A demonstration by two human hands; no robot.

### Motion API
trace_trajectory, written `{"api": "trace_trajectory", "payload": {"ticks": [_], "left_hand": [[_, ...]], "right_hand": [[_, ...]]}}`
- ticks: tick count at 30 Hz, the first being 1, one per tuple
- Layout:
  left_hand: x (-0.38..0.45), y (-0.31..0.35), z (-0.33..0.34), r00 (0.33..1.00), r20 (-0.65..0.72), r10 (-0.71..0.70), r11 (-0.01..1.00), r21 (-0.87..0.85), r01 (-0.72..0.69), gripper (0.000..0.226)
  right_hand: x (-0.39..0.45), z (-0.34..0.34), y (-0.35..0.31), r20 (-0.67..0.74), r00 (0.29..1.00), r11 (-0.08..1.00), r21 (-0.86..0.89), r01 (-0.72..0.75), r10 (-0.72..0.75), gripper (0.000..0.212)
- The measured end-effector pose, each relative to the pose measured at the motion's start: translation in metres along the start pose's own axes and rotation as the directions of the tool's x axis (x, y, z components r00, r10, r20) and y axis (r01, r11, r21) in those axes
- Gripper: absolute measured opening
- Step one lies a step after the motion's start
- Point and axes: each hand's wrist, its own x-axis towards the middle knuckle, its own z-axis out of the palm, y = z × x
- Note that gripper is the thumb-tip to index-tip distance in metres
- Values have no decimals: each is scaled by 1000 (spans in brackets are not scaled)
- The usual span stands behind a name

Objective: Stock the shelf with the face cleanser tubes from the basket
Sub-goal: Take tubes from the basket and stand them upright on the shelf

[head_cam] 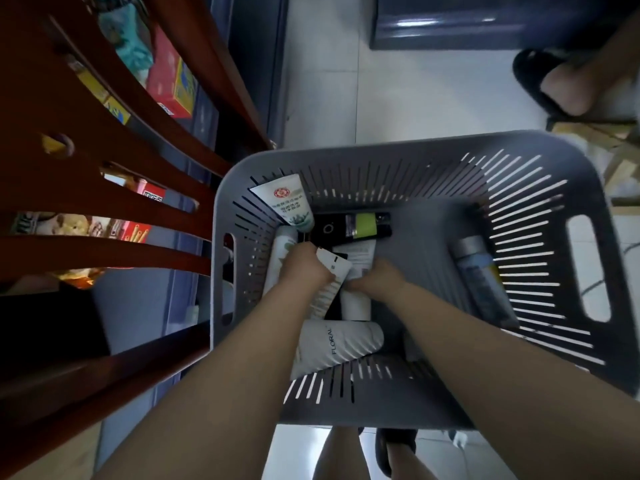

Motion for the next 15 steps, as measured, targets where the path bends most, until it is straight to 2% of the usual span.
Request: {"api": "trace_trajectory", "payload": {"ticks": [2,5,8,12,15], "left_hand": [[-2,-5,2,996,80,-41,998,-44,45,40],[-7,-14,6,995,75,-65,994,-88,71,40],[-10,-18,5,998,55,18,978,-208,-6,33],[-16,-15,-4,995,-37,93,885,-455,-99,32],[-24,-7,-14,985,-98,140,814,-556,-170,38]], "right_hand": [[1,-5,3,2,1000,999,41,-22,22,48],[0,-3,4,-32,999,1000,25,-15,16,41],[-1,0,4,-80,997,999,47,2,2,37],[-3,-13,17,-101,993,972,230,-38,63,53],[-20,-37,16,-107,994,950,313,17,17,53]]}}
